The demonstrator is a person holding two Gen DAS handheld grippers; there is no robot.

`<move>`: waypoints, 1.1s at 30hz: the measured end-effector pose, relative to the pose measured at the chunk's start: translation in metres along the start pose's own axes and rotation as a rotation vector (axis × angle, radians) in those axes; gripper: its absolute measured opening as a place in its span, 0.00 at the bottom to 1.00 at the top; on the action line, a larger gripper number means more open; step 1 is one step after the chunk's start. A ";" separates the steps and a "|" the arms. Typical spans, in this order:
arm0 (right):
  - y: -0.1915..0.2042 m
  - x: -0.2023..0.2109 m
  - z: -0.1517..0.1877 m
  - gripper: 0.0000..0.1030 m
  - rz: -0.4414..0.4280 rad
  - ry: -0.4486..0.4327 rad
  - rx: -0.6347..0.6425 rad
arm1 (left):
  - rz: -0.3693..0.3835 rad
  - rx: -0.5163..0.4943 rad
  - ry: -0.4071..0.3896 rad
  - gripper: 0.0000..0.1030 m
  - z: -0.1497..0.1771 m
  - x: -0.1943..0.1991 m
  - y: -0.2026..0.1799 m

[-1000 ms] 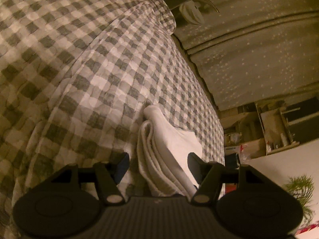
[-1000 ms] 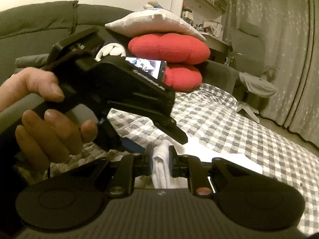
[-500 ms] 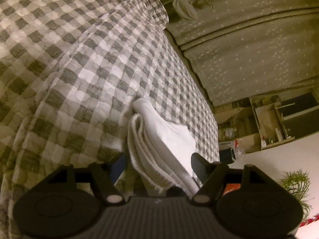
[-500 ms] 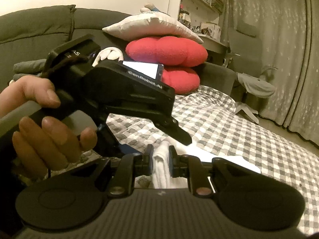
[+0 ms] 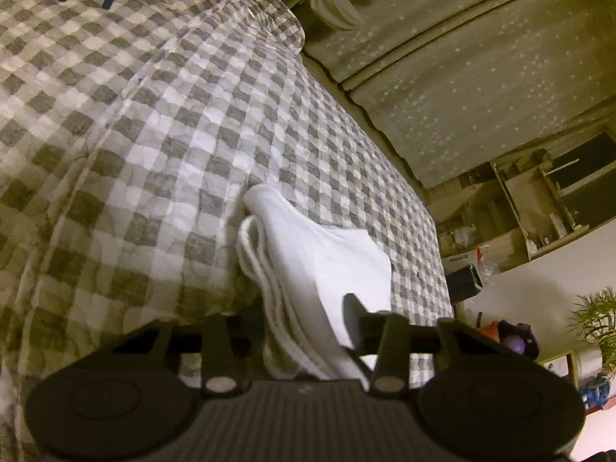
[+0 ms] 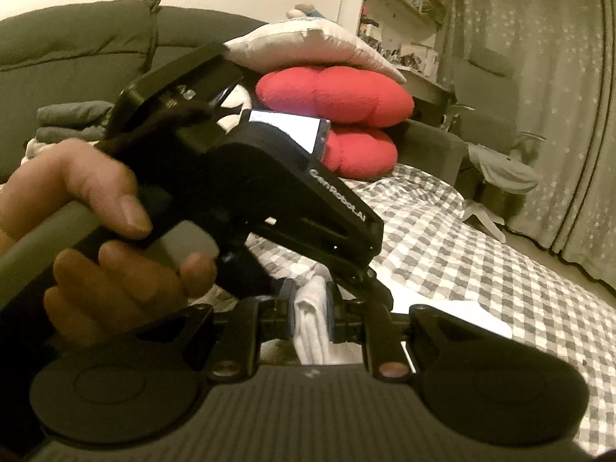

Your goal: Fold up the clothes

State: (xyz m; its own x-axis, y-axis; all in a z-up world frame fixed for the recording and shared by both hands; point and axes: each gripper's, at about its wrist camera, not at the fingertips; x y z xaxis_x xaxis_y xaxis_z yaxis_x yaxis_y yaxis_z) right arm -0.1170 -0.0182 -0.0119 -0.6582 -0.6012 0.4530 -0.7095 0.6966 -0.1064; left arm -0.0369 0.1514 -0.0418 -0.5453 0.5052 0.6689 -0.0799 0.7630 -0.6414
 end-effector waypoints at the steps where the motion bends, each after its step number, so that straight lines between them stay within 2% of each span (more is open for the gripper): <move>1: 0.002 -0.001 0.001 0.17 -0.002 0.004 0.004 | -0.014 -0.005 -0.002 0.31 0.000 0.000 0.001; 2: 0.003 -0.002 0.001 0.17 -0.003 0.008 0.010 | -0.028 -0.010 -0.004 0.26 0.000 -0.001 0.002; 5: 0.008 -0.003 0.004 0.17 0.001 0.016 0.032 | -0.050 -0.027 -0.011 0.24 0.000 -0.002 0.003; 10: 0.008 -0.004 0.007 0.19 -0.016 0.025 0.043 | -0.067 -0.060 -0.023 0.22 -0.001 -0.001 0.000; 12: 0.007 -0.002 0.008 0.23 -0.034 0.034 0.046 | -0.074 -0.063 -0.021 0.21 -0.001 -0.002 0.000; 20: 0.001 0.014 0.018 0.24 -0.118 0.080 0.084 | -0.127 -0.127 -0.035 0.21 0.003 -0.005 -0.015; 22: -0.011 0.023 0.016 0.25 -0.150 0.074 0.039 | -0.139 -0.142 -0.040 0.21 0.003 -0.006 -0.019; 24: -0.026 0.030 0.014 0.33 -0.150 0.061 -0.019 | -0.150 -0.154 -0.044 0.22 0.003 -0.007 -0.022; 30: -0.068 0.029 0.018 0.33 -0.075 0.093 -0.200 | -0.183 -0.189 -0.058 0.22 0.004 -0.011 -0.032; 33: -0.080 0.019 0.021 0.33 -0.074 0.136 -0.287 | -0.196 -0.207 -0.066 0.22 0.005 -0.012 -0.036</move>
Point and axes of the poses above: each gripper's, at about its wrist camera, not at the fingertips, and x roughly against the way its jaws point, y to its left, z to its underside, and after that the axes turned 6 degrees about -z, right-handed
